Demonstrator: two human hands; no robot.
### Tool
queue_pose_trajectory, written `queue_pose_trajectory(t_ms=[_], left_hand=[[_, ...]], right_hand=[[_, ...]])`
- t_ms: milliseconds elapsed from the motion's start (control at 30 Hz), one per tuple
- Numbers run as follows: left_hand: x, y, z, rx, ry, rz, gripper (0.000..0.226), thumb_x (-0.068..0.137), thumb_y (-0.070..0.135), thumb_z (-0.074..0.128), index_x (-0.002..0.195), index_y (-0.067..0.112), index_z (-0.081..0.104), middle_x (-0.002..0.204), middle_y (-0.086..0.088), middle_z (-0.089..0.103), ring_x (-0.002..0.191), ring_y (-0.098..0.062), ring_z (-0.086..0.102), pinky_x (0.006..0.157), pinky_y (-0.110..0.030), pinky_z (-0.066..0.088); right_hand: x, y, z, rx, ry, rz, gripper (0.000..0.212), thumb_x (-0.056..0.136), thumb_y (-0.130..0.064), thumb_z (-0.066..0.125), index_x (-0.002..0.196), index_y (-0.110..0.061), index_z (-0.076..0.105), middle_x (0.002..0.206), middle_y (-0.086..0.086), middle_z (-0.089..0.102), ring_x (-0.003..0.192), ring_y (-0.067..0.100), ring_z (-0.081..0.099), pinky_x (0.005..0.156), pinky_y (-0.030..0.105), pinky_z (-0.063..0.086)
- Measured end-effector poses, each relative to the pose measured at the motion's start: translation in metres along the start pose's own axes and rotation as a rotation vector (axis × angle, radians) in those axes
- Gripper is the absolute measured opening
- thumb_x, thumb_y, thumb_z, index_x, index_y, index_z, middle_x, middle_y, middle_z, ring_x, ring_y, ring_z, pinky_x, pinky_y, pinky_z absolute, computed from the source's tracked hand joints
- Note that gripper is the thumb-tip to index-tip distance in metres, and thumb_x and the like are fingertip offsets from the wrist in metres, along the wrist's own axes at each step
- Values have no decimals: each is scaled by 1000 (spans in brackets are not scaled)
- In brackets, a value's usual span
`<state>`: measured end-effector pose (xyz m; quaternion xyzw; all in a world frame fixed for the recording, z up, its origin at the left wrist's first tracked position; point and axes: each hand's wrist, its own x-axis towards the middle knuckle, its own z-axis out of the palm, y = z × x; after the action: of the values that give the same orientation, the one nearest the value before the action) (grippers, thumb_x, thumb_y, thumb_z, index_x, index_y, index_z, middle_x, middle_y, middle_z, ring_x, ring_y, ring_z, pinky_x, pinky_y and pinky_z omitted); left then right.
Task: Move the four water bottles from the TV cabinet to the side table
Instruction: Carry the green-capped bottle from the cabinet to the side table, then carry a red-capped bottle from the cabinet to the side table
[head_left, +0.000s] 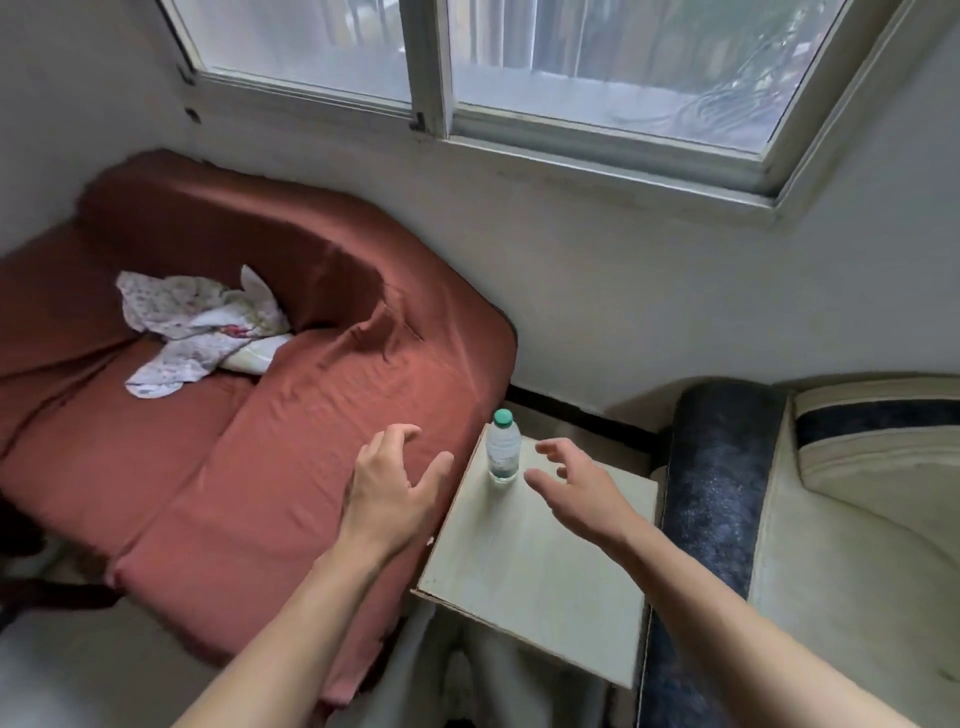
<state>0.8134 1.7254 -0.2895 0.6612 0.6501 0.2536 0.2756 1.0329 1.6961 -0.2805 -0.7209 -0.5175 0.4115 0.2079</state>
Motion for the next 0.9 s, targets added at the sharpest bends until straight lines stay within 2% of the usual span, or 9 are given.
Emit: queue_pose_trajectory(t_ms=[67, 267, 433, 633, 733, 833, 900], left_hand=[[-30, 10, -31, 21, 41, -33, 48, 86, 46, 65, 123, 16, 58, 122, -6, 62, 117, -24, 55, 99, -39, 46], [-116, 16, -126, 36, 158, -138, 43, 91, 50, 56, 118, 17, 60, 119, -10, 62, 113, -29, 57, 98, -38, 45], [-193, -7, -207, 63, 288, -215, 74, 77, 74, 34, 118, 18, 61, 118, -9, 63, 112, -29, 57, 100, -40, 45], [-297, -69, -295, 117, 425, -333, 70, 79, 73, 35, 120, 21, 59, 121, -6, 61, 108, -29, 58, 96, -42, 48], [-357, -109, -338, 168, 480, -376, 56, 89, 63, 42, 125, 22, 56, 129, -3, 57, 116, -25, 53, 98, -40, 46], [-423, -150, -384, 244, 531, -431, 51, 94, 57, 43, 129, 22, 55, 132, 0, 55, 122, -22, 49, 97, -34, 41], [-466, -178, -414, 306, 554, -465, 52, 93, 60, 40, 128, 25, 53, 133, 3, 55, 122, -21, 50, 96, -37, 41]], right_hand=[[-29, -28, -8, -36, -31, -81, 45, 95, -33, 59, 136, -18, 52, 140, 5, 55, 126, 20, 54, 98, 30, 42], [-111, -107, -7, -153, -71, -356, 51, 94, -38, 60, 140, -21, 48, 137, 3, 56, 126, 21, 53, 104, 32, 42], [-166, -160, 32, -249, -137, -512, 50, 95, -40, 60, 140, -23, 46, 140, 6, 53, 129, 20, 51, 108, 31, 38], [-230, -217, 117, -371, -232, -649, 51, 95, -41, 59, 139, -21, 46, 140, 9, 52, 130, 23, 49, 104, 29, 37], [-270, -247, 179, -448, -278, -723, 52, 94, -42, 59, 139, -19, 46, 136, 12, 53, 128, 30, 50, 104, 34, 40], [-325, -279, 249, -512, -328, -810, 54, 93, -46, 57, 140, -22, 45, 137, 10, 52, 128, 32, 49, 104, 41, 42], [-365, -300, 298, -536, -370, -887, 53, 94, -44, 57, 140, -20, 45, 135, 12, 55, 127, 33, 49, 103, 43, 43]])
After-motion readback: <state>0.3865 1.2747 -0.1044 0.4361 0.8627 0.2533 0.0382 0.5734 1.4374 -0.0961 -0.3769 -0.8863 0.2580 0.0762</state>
